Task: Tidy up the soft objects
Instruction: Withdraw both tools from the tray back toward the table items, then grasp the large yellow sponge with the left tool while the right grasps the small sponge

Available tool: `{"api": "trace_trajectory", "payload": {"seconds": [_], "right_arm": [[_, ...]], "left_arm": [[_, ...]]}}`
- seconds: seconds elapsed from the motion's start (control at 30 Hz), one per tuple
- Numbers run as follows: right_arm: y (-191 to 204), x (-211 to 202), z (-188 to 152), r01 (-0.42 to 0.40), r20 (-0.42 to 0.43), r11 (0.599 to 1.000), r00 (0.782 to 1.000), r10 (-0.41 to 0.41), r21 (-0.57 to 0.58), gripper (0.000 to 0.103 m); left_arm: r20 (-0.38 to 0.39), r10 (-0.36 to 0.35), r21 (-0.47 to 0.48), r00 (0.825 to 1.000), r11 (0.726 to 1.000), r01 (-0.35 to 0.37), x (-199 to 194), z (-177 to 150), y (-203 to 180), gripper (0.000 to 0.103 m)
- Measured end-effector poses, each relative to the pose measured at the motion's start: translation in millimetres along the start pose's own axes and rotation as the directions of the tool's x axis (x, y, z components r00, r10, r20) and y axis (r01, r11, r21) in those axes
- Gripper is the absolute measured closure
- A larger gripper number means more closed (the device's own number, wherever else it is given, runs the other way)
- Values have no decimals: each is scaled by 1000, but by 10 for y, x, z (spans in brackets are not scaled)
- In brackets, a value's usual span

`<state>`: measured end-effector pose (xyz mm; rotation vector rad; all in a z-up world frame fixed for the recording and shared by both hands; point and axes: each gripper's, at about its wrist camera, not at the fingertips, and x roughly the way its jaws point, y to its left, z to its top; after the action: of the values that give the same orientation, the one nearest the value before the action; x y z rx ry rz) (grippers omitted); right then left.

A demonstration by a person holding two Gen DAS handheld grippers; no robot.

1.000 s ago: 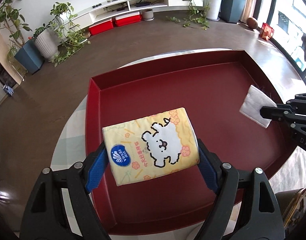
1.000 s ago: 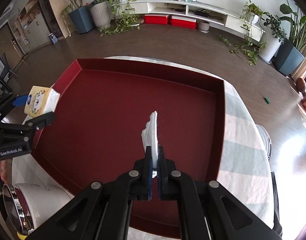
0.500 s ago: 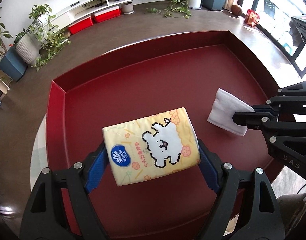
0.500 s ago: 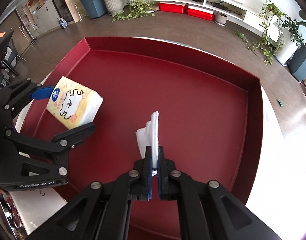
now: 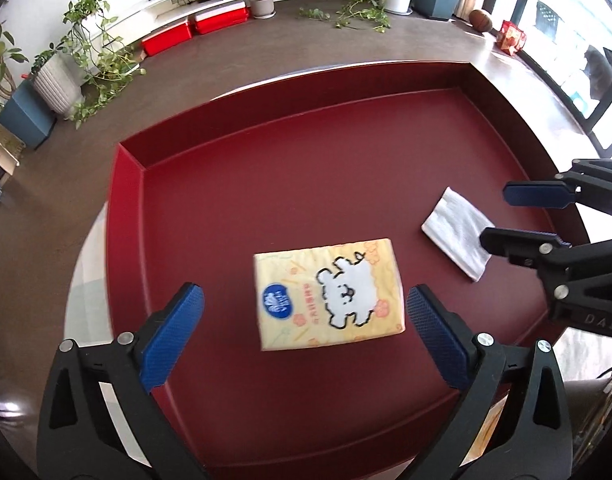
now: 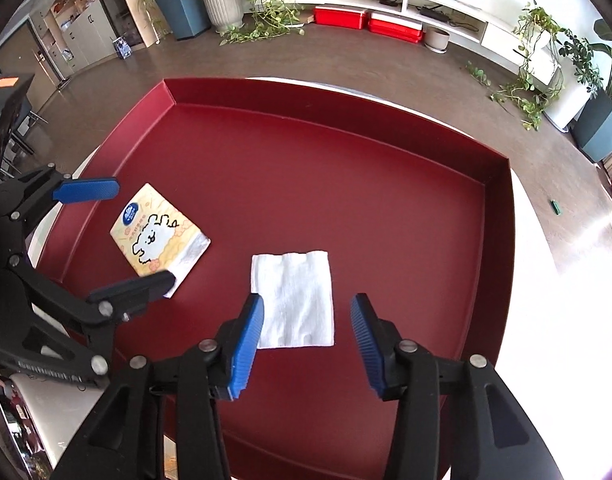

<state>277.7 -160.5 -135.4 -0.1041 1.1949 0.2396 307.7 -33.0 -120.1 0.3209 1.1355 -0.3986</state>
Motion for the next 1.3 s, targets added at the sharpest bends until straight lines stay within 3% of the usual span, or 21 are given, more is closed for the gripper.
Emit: {"api": "trace_trajectory", "payload": {"seconds": [0.3, 0.5, 0.73, 0.93, 1.03, 1.13, 1.3], "right_arm": [[-94, -221, -143, 3, 27, 999, 1000, -4, 33, 54], [-164, -546, -430, 41, 59, 996, 997, -46, 85, 54], [-264, -1138, -1074, 49, 121, 975, 990, -76, 216, 49], [-218, -1476, -1785, 53, 138, 954, 986, -98, 296, 46], [-83, -1570, -2111, 56, 141, 950, 985, -103, 306, 43], [117, -1582, -2391, 40, 136, 953, 987, -84, 301, 40], [562, -1507, -2735, 16, 91, 967, 995, -40, 255, 40]], "left_arm": [[80, 84, -70, 993, 994, -79, -398, -197, 217, 0], [123, 153, -146, 981, 980, -134, -853, -517, 404, 0], [172, 212, -245, 962, 955, -167, -1464, -1084, 533, 0], [165, 235, -286, 958, 941, -181, -1746, -1732, 442, 0], [162, 221, -283, 962, 944, -169, -1812, -2037, 310, 0], [158, 148, -260, 976, 960, -104, -1820, -2268, 80, 0], [127, 80, -197, 989, 979, -54, -1756, -2511, -408, 0]]}}
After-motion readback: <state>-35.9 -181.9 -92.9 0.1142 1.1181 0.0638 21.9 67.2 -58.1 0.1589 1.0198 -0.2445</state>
